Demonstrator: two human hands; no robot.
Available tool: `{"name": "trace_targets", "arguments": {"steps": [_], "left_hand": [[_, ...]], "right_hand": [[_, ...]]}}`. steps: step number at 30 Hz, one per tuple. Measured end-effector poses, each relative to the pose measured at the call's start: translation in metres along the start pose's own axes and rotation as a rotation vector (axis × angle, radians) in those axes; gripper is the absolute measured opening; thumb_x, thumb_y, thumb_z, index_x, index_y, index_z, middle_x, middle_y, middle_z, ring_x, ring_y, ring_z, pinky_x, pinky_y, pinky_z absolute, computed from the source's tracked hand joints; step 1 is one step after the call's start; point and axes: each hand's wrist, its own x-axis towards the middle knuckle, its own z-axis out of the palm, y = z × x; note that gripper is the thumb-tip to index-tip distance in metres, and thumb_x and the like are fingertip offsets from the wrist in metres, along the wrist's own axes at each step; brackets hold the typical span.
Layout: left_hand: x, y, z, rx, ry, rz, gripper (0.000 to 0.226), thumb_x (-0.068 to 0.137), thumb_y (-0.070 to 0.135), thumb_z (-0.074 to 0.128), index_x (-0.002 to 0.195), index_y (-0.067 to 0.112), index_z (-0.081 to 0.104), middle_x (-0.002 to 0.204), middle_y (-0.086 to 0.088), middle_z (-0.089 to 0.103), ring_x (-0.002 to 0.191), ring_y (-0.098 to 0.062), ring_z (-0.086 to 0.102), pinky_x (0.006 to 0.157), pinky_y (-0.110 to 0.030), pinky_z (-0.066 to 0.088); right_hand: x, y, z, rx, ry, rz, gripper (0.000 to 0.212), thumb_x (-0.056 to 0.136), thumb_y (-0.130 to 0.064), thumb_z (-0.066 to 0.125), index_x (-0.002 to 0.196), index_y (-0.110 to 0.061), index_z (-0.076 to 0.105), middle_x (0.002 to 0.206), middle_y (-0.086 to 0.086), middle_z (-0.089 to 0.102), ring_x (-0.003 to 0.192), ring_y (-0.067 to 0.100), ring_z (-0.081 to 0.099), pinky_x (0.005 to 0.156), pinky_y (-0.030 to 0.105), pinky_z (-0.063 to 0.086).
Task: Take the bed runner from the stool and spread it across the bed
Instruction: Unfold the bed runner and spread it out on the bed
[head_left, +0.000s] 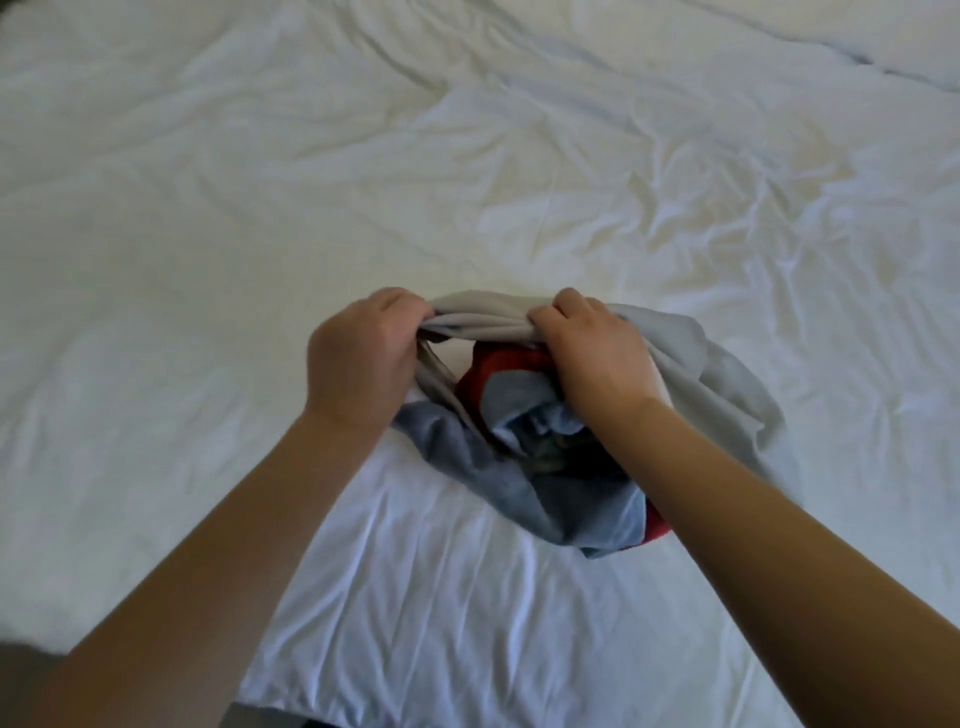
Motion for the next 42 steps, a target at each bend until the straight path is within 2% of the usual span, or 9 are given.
{"name": "trace_targets", "arguments": {"steps": [5,10,16,22,24,28,30,35,42], "left_hand": [[0.004,-0.048,-0.018,0.105,-0.033,-0.042,0.021,0.078,0.010,0.047,0.087,0.008,0.066,0.084,-0.014,0.065,0.071,-0.038,0.062,0.054,-0.045,0.051],[-0.012,-0.043,-0.007,0.178,-0.239,-0.046,0.009,0.075,0.007,0.059,0.082,0.011,0.063,0.079,-0.011,0.059,0.068,-0.035,0.059,0.046,-0.037,0.046],[-0.018,0.005,0.004,0.057,-0.373,0.040,0.048,0.071,0.040,0.060,0.113,0.018,0.055,0.116,-0.004,0.057,0.102,-0.026,0.056,0.076,-0.039,0.052],[-0.005,0.018,0.025,0.172,-0.434,0.015,0.051,0.081,0.044,0.064,0.126,0.023,0.051,0.117,-0.005,0.058,0.101,-0.029,0.054,0.080,-0.041,0.046],[-0.004,0.022,0.029,0.171,-0.419,0.061,0.038,0.086,0.039,0.060,0.120,0.022,0.056,0.101,-0.004,0.063,0.090,-0.029,0.055,0.071,-0.040,0.046],[-0.003,0.027,0.030,0.185,-0.364,0.160,0.017,0.086,0.027,0.060,0.099,0.018,0.067,0.077,-0.003,0.062,0.073,-0.029,0.054,0.059,-0.038,0.044],[-0.003,0.028,0.027,0.189,-0.314,0.197,0.014,0.085,0.021,0.059,0.093,0.017,0.070,0.069,-0.004,0.061,0.066,-0.029,0.053,0.054,-0.037,0.043],[0.000,0.028,0.016,0.150,-0.190,0.263,0.017,0.081,0.011,0.064,0.096,0.015,0.073,0.064,-0.006,0.062,0.058,-0.030,0.053,0.046,-0.035,0.039],[0.014,0.016,-0.013,0.238,-0.167,0.148,0.011,0.085,0.016,0.062,0.083,0.009,0.071,0.058,-0.006,0.060,0.051,-0.026,0.051,0.045,-0.028,0.032]], "right_hand": [[0.032,-0.044,0.004,0.042,0.132,-0.039,0.034,0.079,-0.008,0.065,0.111,-0.010,0.054,0.109,0.012,0.048,0.100,0.032,0.051,0.063,0.038,0.039],[0.029,-0.043,0.027,0.120,0.142,-0.053,0.025,0.090,-0.014,0.053,0.115,-0.014,0.055,0.110,0.008,0.049,0.101,0.030,0.052,0.064,0.040,0.047],[-0.017,-0.006,0.037,0.158,0.302,-0.059,0.050,0.076,-0.031,0.064,0.124,-0.022,0.056,0.110,0.004,0.058,0.094,0.028,0.059,0.062,0.032,0.045],[-0.045,0.032,0.060,0.206,-0.100,0.285,0.101,0.068,-0.060,0.070,0.147,-0.035,0.012,0.136,0.001,0.040,0.117,0.027,0.050,0.082,0.042,0.051],[-0.054,0.035,0.075,0.249,-0.168,0.325,0.100,0.071,-0.052,0.072,0.146,-0.035,0.008,0.126,0.001,0.048,0.108,0.027,0.056,0.075,0.041,0.053],[-0.062,0.039,0.099,0.272,-0.052,0.303,0.023,0.082,-0.024,0.059,0.103,-0.022,0.050,0.093,0.001,0.060,0.088,0.029,0.061,0.063,0.035,0.048],[-0.063,0.046,0.097,0.261,0.008,0.306,0.007,0.081,-0.015,0.058,0.086,-0.017,0.054,0.088,0.002,0.058,0.083,0.029,0.061,0.060,0.033,0.046],[-0.061,0.072,0.057,0.204,0.173,0.323,0.012,0.076,-0.002,0.053,0.078,-0.014,0.055,0.086,0.009,0.050,0.075,0.037,0.056,0.058,0.033,0.038],[-0.009,0.061,-0.017,0.195,0.448,0.280,0.031,0.078,0.001,0.048,0.101,-0.006,0.066,0.099,0.017,0.054,0.082,0.042,0.056,0.067,0.040,0.043]]}}
